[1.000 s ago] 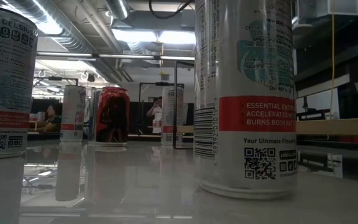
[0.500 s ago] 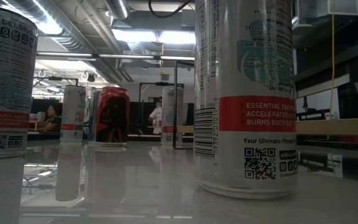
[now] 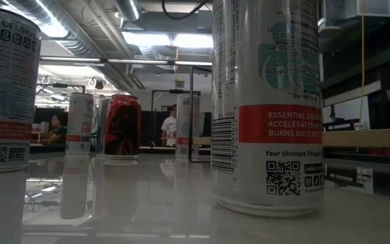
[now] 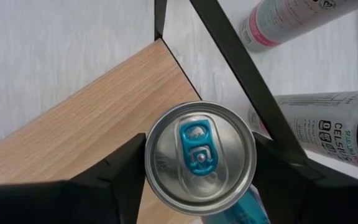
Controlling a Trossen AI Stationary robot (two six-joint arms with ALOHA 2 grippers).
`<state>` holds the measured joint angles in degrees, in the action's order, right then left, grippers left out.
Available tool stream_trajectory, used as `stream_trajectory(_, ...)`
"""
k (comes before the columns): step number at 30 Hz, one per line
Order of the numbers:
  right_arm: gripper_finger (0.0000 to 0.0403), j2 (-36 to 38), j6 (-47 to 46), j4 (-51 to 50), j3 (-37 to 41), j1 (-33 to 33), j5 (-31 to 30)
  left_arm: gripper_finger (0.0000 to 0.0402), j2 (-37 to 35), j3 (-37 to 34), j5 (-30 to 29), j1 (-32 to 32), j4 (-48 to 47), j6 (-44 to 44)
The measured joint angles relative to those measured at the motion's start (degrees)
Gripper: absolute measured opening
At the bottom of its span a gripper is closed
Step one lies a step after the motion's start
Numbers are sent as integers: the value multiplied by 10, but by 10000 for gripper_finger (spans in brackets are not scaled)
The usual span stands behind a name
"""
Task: Place canned beverage on shelf
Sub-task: Put the blue soda can on the shelf aligned with the other blue soda can
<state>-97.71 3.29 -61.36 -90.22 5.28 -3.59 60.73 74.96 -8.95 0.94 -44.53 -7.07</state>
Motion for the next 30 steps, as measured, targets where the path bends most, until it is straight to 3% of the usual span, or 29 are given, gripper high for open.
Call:
stream_trajectory(10,320,2,0,0,-1,0,1,310,0,0,0,0,0,0)
stream_trajectory(30,325,5,0,-5,-1,0,2,310,0,0,0,0,0,0)
